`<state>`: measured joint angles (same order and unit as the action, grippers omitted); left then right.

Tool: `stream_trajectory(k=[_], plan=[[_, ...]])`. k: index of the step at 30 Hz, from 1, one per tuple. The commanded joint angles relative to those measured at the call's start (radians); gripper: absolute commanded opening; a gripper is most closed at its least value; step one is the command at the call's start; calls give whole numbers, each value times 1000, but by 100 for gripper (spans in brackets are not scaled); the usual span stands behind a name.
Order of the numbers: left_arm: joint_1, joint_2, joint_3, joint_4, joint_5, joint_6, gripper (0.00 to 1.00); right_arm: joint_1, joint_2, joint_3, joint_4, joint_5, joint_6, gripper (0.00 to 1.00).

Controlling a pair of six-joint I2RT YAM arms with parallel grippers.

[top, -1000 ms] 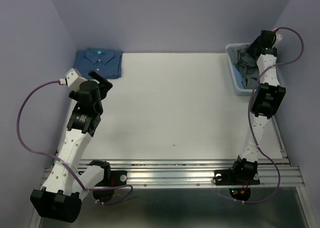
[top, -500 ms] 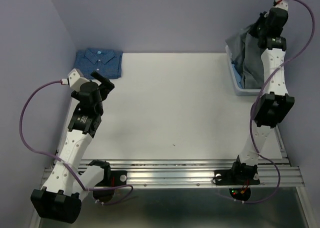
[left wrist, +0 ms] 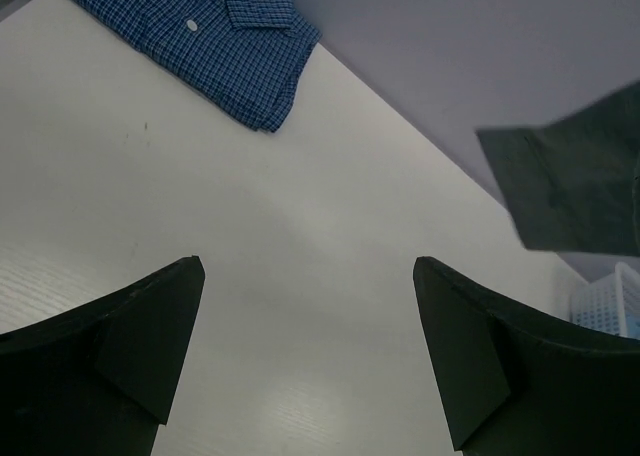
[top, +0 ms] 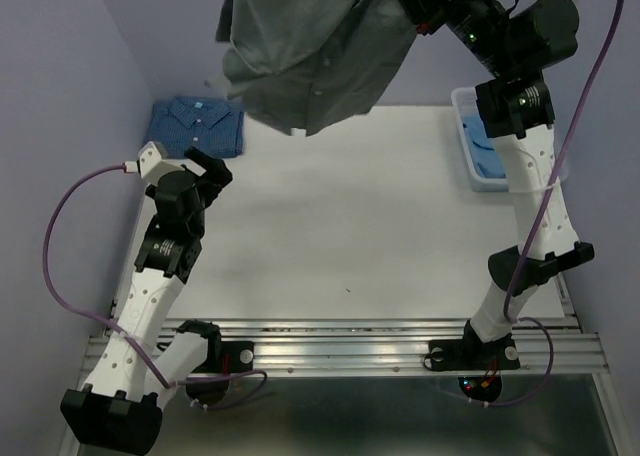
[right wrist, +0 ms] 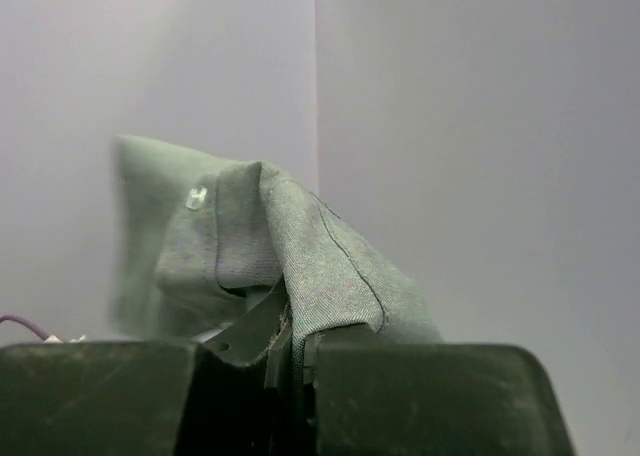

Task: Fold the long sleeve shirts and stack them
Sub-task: Move the shirt to the center of the board, then flatten the shirt out

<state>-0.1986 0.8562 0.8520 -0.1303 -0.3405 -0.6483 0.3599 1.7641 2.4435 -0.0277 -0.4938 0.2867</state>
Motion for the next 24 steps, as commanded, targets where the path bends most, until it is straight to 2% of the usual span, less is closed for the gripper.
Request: stream_trajectory(k=[1,2,4,5,6,7,8,9,13,20,24], plan=[[5,-51,-5,25,-8,-7,99,-16,-26,-67,106,-37,99,1],[4,-63,-1,-1,-23,-10,99,-16,-94,-207,60,92,39,1],[4,-88,-1,-49,-63,-23,99,-16,-168,-379,36,261,-42,3],[4,-97,1,-72,-77,-30,99,-16,-204,-474,31,347,-84,13],[4,-104,2,-97,-93,-39,99,-16,-233,-652,20,508,-113,52],[4,-111,10,-126,-127,-46,99,-16,-270,-729,-33,606,-124,78],[4,-124,13,-187,-143,-68,99,-16,-279,-797,-63,682,-147,100],[4,-129,16,-216,-156,-77,99,-16,-281,-892,-98,828,-147,100],[5,-152,18,-324,-172,-109,99,-16,-285,-1009,-279,1029,-84,100],[5,-129,-16,-368,-109,-154,99,-16,-376,-1138,-440,1011,9,100],[4,-91,-70,-319,9,-146,99,-6,-417,-1238,-503,870,110,100]])
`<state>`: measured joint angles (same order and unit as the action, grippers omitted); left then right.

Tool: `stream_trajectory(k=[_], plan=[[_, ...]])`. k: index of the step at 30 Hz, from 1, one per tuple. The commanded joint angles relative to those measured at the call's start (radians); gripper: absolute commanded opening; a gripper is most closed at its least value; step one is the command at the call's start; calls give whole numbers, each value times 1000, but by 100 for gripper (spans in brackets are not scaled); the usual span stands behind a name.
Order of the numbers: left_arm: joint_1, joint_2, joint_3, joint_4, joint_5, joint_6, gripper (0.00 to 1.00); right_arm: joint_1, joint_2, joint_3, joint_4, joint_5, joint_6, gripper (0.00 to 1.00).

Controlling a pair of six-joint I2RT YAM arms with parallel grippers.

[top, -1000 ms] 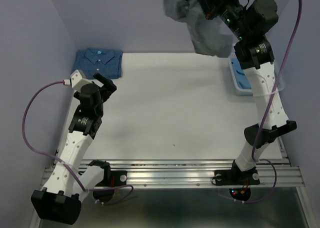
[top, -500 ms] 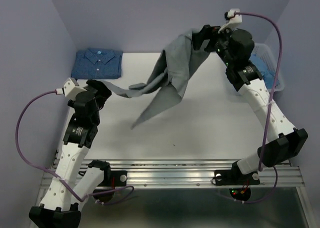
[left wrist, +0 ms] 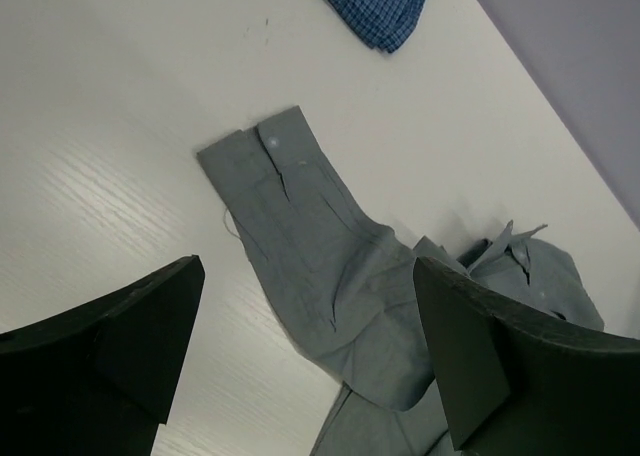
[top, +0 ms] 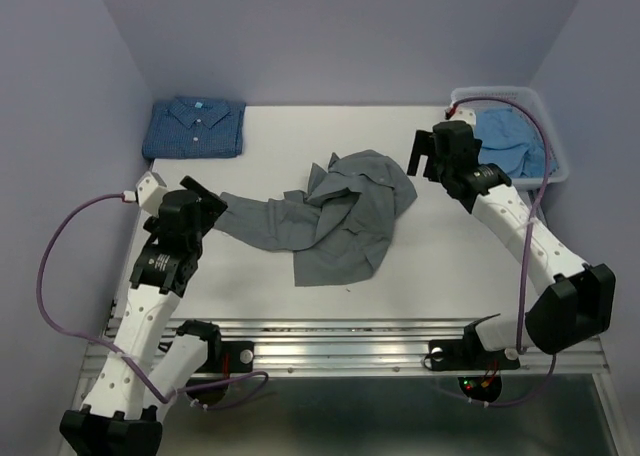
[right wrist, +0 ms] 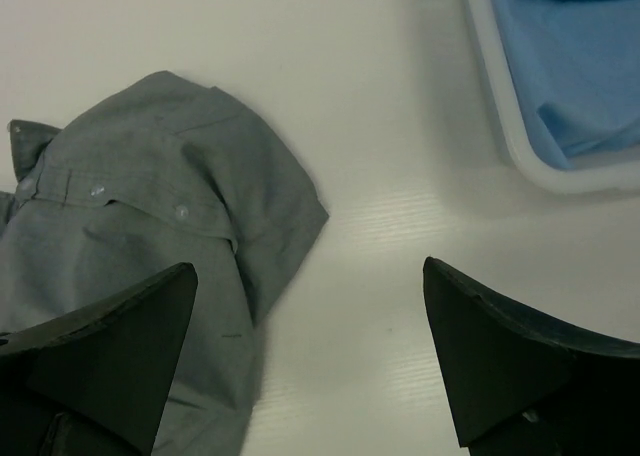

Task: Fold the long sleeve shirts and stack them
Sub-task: Flatten the shirt out

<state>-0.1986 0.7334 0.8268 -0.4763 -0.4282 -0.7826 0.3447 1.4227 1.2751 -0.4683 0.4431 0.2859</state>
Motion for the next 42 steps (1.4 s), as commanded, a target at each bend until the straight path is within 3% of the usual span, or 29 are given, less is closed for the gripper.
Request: stream_trajectory(k=[1,7,9,17,20,31,33,34,35,36,37,42], plan=[[4,46,-72,40,130,-12,99,34,-96,-98,-76,-148,131,100],[1,202,-204,293,463,-21,99,261,-162,-351,-55,-184,257,100],[-30,236,-219,346,511,-15,99,295,-166,-391,-53,-195,298,100],[-131,397,-253,346,439,-86,99,369,-202,-540,42,-231,368,100],[-159,487,-235,343,346,-150,99,378,-171,-551,49,-221,363,100],[-191,736,-160,381,298,-225,98,407,-165,-569,109,-193,317,100],[-194,780,-124,393,286,-221,90,428,-145,-559,111,-178,282,100],[-193,799,-102,393,286,-213,66,428,-136,-554,102,-163,274,100],[-194,826,-92,395,283,-205,49,428,-127,-550,100,-161,269,100],[-194,834,-84,396,281,-192,22,428,-110,-550,102,-155,271,100],[-194,842,-75,393,266,-196,0,428,-99,-556,111,-156,272,100],[-196,755,-57,415,226,-175,0,438,-12,-560,166,-120,324,100]])
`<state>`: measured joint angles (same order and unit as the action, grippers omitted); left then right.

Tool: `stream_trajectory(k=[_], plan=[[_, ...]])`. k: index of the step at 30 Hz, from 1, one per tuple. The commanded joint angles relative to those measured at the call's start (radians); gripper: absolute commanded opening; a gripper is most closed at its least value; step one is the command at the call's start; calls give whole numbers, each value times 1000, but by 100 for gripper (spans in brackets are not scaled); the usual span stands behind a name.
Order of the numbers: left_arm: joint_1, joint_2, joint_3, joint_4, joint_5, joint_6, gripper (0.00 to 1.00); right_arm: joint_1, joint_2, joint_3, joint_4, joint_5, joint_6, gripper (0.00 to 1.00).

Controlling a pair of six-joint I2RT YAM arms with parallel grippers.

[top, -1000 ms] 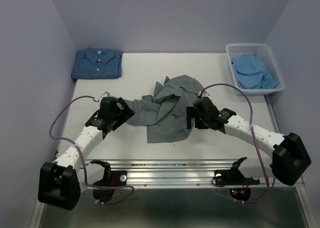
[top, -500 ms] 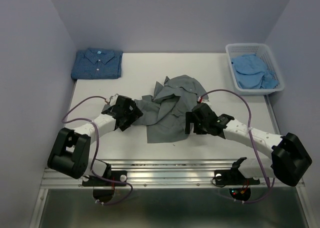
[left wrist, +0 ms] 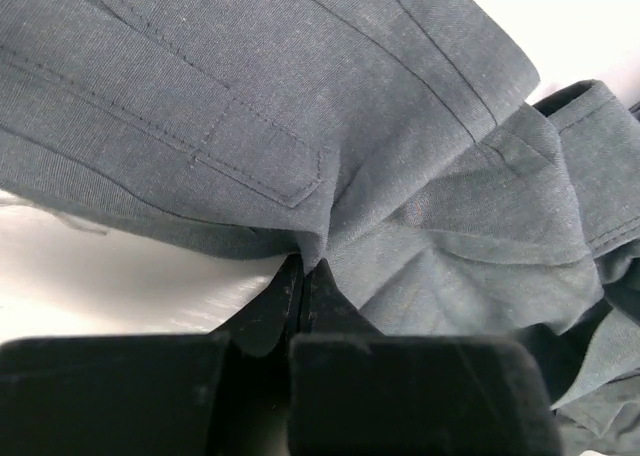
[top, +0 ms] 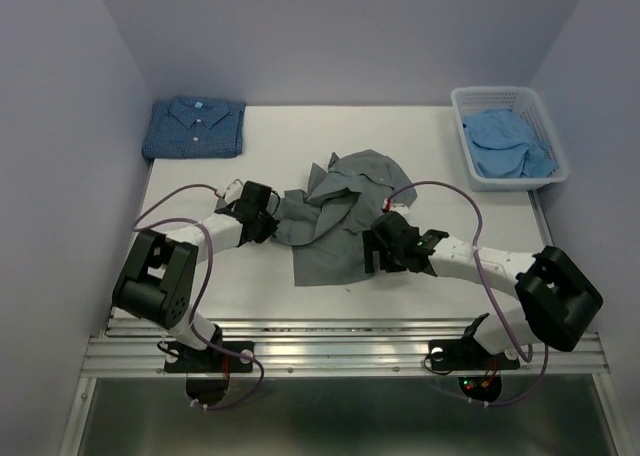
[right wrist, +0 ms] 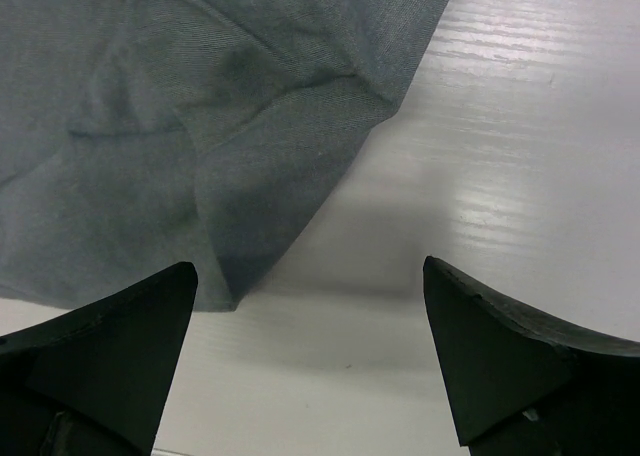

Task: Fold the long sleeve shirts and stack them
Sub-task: Flatten the shirt out

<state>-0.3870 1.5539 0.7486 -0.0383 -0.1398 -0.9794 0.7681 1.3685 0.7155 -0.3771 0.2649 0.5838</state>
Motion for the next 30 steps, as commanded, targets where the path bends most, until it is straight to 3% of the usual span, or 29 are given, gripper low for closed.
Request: stream_trajectory(k=[1,2,3,4,5,6,11,14,17,18,19,22,24,30], plan=[[-10,-93,24,-25,-72,25,0,23,59,-1,86,85,37,98],[-12,-148,29,-20,-83,30,0,23,91,-2,116,111,39,92],[-12,-173,32,-18,-87,37,0,23,105,-1,125,123,50,56],[-12,-199,50,-23,-96,44,0,23,131,5,124,175,72,37],[-12,-247,64,-43,-124,48,0,23,141,13,115,204,94,25],[-12,-270,80,-52,-144,60,0,23,150,37,106,236,106,3],[-7,-409,256,-78,-298,125,0,13,110,143,66,581,61,1],[2,-459,386,-77,-417,176,0,-44,35,261,66,741,-71,1],[20,-500,517,-52,-495,246,0,-137,-55,356,150,798,-286,1],[22,-511,543,-40,-513,269,0,-160,-83,360,212,794,-452,1],[25,-521,590,-23,-532,294,0,-209,-132,366,330,730,-537,1],[28,-558,659,31,-587,382,0,-224,-184,481,415,659,-749,1],[30,-577,750,74,-587,462,0,-224,-212,565,402,487,-902,1],[28,-634,948,172,-508,628,0,-224,-201,1004,3,27,-1170,1]])
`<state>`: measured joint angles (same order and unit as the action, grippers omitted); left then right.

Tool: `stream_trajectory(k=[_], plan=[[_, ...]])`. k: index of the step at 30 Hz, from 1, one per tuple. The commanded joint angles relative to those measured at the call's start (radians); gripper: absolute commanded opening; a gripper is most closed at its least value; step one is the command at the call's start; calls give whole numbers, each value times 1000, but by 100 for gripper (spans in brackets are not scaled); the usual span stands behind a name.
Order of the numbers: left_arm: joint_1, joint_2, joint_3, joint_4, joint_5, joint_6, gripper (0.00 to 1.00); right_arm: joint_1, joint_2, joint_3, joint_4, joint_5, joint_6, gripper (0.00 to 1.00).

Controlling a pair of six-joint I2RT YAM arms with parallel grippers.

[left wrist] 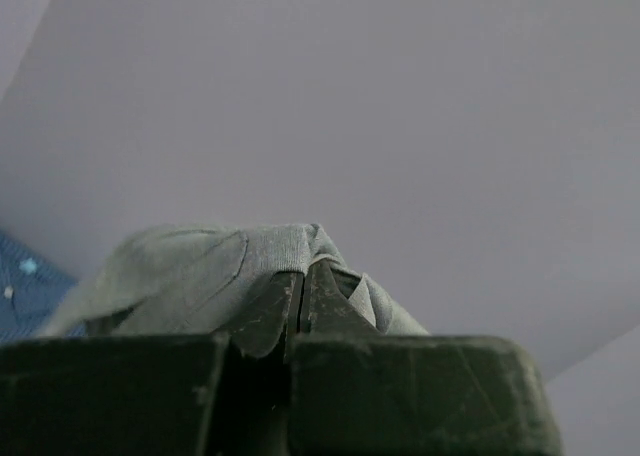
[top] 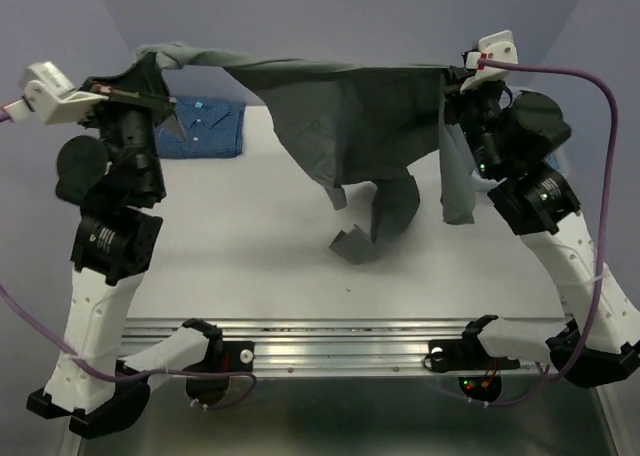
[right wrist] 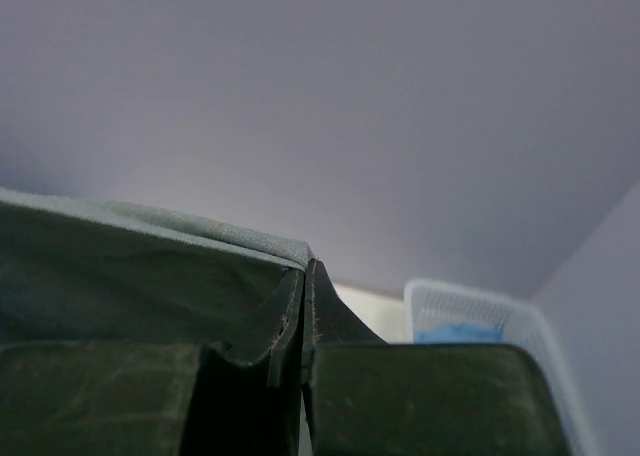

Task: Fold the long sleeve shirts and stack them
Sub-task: Flatten the shirt out

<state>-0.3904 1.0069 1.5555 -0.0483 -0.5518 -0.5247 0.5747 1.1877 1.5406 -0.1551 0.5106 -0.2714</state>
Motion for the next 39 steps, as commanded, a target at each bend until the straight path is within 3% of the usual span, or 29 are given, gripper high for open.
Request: stream_trajectory(k=[1,6,8,12,15,19,26,28,29,31,32,33,34,35,36,37,39], plan=[[31,-88,173,182,-83,216,0,-30,-31,205,-253,-275,-359,1],[31,-85,429,157,-14,316,0,-30,-98,459,-446,-519,-469,1],[31,-87,515,169,34,340,0,-30,-118,563,-512,-691,-492,1],[31,-82,632,162,166,345,0,-30,-174,610,-541,-918,-537,1],[31,-79,655,165,182,342,0,-30,-186,590,-537,-888,-549,1],[30,-53,609,183,113,374,0,-30,-169,446,-460,-750,-555,1],[22,189,439,179,-239,479,0,-41,19,173,-397,-474,-555,1],[118,234,349,199,-206,444,0,-102,91,66,-396,-510,-568,1],[164,295,281,189,-101,339,0,-145,111,18,-356,-565,-569,1],[301,390,252,114,24,237,0,-296,199,-112,-275,-787,-574,1],[327,509,252,102,103,215,0,-333,243,-144,-241,-898,-559,2],[341,569,258,72,137,195,3,-358,300,-158,-227,-925,-551,9],[346,637,284,41,162,186,24,-368,364,-117,-218,-923,-496,31],[346,757,363,-49,244,193,97,-368,494,-68,-239,-893,-432,41],[343,804,402,-77,284,199,99,-368,544,-15,-260,-888,-422,86],[341,843,437,-105,305,189,99,-368,582,36,-286,-885,-408,100],[338,880,476,-116,369,178,99,-368,606,114,-281,-893,-379,100]])
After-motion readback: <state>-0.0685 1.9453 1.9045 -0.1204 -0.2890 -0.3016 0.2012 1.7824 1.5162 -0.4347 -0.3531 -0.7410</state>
